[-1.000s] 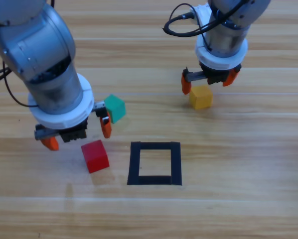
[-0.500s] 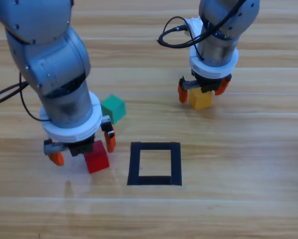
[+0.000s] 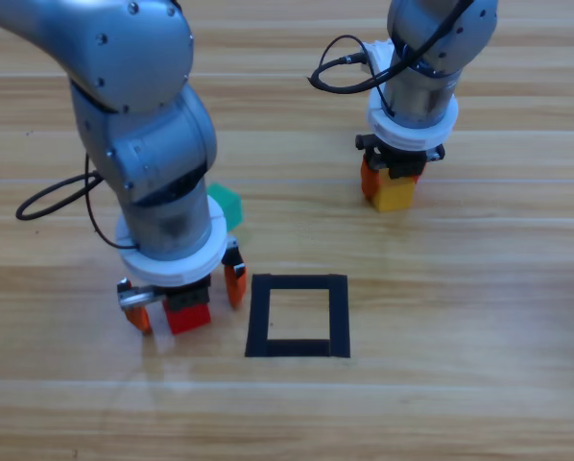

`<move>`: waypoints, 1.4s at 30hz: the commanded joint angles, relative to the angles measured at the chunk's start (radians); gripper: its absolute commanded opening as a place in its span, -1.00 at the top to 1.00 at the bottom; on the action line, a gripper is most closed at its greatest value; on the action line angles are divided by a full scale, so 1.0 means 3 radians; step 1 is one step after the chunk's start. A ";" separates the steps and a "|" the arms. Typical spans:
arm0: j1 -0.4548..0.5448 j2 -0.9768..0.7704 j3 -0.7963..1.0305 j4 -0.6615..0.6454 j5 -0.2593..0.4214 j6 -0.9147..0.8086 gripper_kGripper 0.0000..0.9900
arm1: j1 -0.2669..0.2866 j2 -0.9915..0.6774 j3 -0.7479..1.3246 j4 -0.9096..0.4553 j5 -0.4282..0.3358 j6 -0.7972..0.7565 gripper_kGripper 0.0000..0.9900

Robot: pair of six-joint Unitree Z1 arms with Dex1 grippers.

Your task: Stack the blocks in the rectangular block: red at the bottom, yellow in the middle, green on top

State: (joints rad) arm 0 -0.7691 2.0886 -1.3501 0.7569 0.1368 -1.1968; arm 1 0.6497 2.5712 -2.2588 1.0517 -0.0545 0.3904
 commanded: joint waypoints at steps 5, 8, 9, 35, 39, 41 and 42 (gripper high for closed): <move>0.0002 0.0161 0.0026 -0.0125 -0.0124 0.0001 -0.88 | -0.0110 -0.0016 0.0100 0.0166 0.0043 0.0059 1.00; 0.0048 0.0125 0.0067 -0.0125 -0.0129 0.0047 -0.72 | -0.0069 -0.0190 0.0115 0.0329 -0.0023 0.0141 1.00; 0.0058 0.0094 0.0108 -0.0166 -0.0134 0.0073 -0.65 | -0.0059 -0.0256 0.0151 0.0355 -0.0033 0.0176 1.00; 0.0084 0.0002 -0.0250 -0.0043 -0.0349 0.1934 1.00 | 0.0151 -0.1172 0.0949 0.0360 -0.0028 0.0550 1.00; -0.0013 0.0273 -0.0598 0.0197 -0.0425 0.2046 1.00 | 0.0151 -0.1202 0.0995 0.0360 -0.0059 0.0570 1.00; -0.0070 0.0401 -0.0776 0.0305 -0.0430 0.2062 1.00 | 0.0151 -0.1228 0.1020 0.0360 -0.0059 0.0570 1.00; -0.0095 0.0442 -0.0828 0.0325 -0.0451 0.2067 1.00 | 0.0151 -0.1233 0.1025 0.0360 -0.0059 0.0570 1.00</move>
State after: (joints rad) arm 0 -0.7540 2.1076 -1.5340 0.8193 0.0195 -0.5908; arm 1 0.6688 2.2303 -1.9888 1.1565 -0.0633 0.5500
